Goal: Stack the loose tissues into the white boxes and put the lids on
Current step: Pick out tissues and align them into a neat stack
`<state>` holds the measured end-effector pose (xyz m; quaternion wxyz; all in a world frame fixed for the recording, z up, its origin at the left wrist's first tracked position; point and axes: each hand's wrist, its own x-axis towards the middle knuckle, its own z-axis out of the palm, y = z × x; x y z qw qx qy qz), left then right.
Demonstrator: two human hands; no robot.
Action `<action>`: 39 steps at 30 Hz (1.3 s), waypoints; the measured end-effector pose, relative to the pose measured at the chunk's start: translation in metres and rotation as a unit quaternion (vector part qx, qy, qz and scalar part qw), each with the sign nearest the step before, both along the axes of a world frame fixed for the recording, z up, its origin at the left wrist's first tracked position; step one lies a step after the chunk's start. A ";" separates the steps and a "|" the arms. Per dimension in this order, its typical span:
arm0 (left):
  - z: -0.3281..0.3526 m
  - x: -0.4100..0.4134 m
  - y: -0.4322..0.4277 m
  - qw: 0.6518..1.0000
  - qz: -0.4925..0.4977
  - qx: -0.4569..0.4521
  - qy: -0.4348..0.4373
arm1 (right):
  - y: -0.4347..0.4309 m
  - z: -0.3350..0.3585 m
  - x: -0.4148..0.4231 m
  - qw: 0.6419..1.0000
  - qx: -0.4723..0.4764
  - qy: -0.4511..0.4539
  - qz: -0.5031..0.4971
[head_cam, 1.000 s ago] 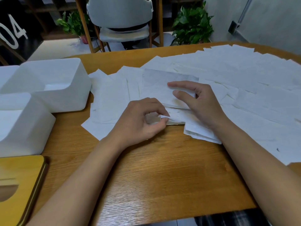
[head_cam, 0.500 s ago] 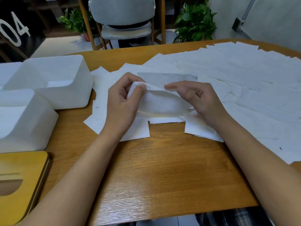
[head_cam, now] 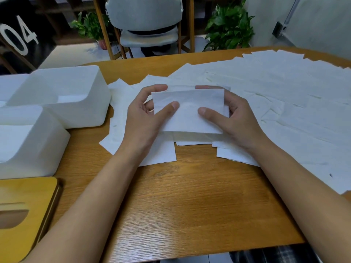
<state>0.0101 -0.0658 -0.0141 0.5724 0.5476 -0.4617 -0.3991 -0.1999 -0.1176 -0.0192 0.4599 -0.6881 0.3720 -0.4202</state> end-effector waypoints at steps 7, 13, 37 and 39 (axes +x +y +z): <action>-0.003 -0.003 0.000 1.000 0.004 -0.012 -0.010 | 0.000 -0.004 0.003 0.997 -0.057 0.039 0.026; -0.009 -0.003 -0.005 0.996 0.050 -0.044 -0.065 | -0.001 -0.006 0.004 0.995 -0.088 0.046 0.007; -0.022 0.032 0.016 0.909 -0.123 -0.052 -0.396 | -0.010 -0.017 0.001 0.997 -0.048 0.062 -0.029; -0.023 0.031 0.023 0.904 -0.167 -0.020 -0.393 | -0.009 -0.017 -0.001 0.996 -0.052 0.060 -0.032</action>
